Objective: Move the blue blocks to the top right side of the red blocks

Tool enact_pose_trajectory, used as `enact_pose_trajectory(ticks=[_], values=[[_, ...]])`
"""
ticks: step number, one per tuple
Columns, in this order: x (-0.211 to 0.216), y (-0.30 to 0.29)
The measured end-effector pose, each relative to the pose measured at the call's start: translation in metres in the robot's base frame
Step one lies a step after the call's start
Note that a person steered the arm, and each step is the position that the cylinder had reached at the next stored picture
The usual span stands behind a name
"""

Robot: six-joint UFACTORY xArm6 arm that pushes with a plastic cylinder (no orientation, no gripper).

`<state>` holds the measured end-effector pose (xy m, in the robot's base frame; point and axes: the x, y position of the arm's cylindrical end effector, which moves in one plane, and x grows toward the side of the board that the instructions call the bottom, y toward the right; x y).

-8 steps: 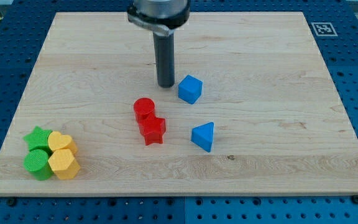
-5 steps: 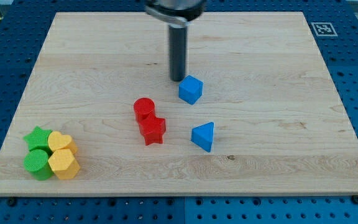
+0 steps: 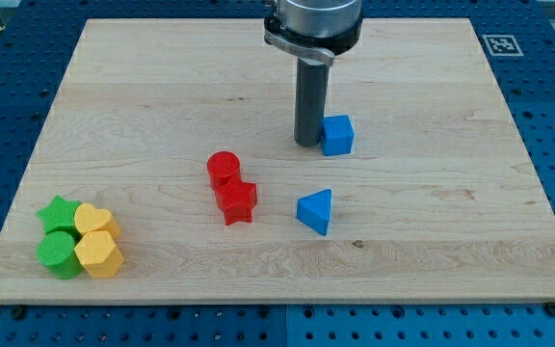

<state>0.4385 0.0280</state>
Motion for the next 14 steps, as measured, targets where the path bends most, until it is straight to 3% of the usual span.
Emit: enact_pose_trajectory(ticks=[5,7,8,9,10,12,14], values=[[0.080,0.065],[0.162,0.048],[0.146,0.019],[0.104,0.019],[0.091,0.019],[0.105,-0.018],[0.064,-0.007]])
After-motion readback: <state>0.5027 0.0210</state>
